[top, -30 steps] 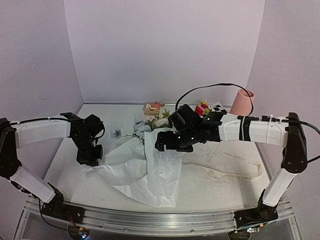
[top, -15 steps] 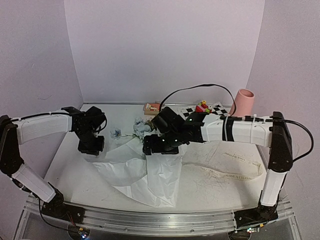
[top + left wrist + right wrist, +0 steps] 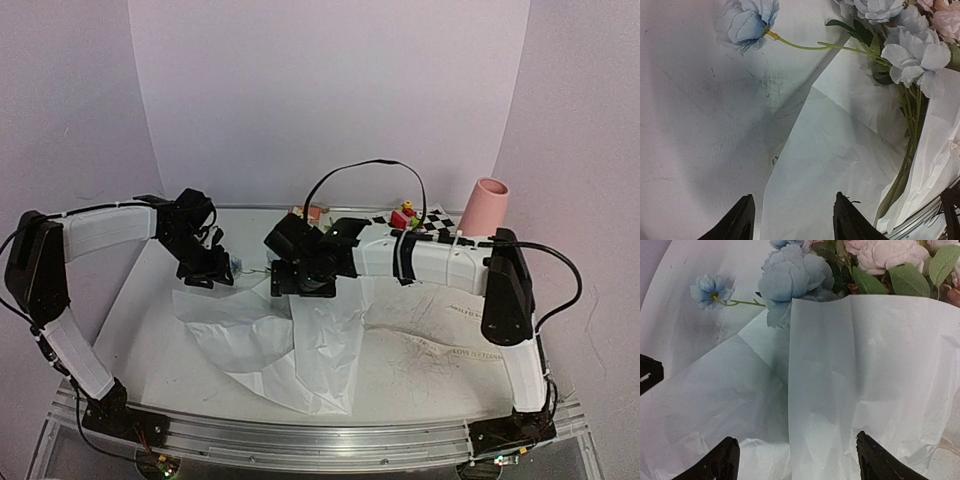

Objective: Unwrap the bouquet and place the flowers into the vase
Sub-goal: Unfold the wrapping paper at the center of the board.

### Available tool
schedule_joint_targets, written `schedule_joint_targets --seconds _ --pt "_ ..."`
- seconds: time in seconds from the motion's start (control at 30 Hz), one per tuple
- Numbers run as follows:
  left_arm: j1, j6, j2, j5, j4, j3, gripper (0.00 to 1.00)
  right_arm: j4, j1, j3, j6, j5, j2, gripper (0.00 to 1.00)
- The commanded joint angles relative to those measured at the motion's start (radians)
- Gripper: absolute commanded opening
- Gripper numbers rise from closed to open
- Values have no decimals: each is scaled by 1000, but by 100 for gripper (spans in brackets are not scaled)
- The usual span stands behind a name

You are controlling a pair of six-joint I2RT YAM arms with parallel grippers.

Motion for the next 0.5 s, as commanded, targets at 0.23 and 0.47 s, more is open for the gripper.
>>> schedule_joint_targets --seconds 0.23,0.47 --pt "101 106 104 206 48 11 64 -298 26 295 71 182 217 83" --pt "130 136 108 305 59 -29 59 -341 38 371 19 189 286 80"
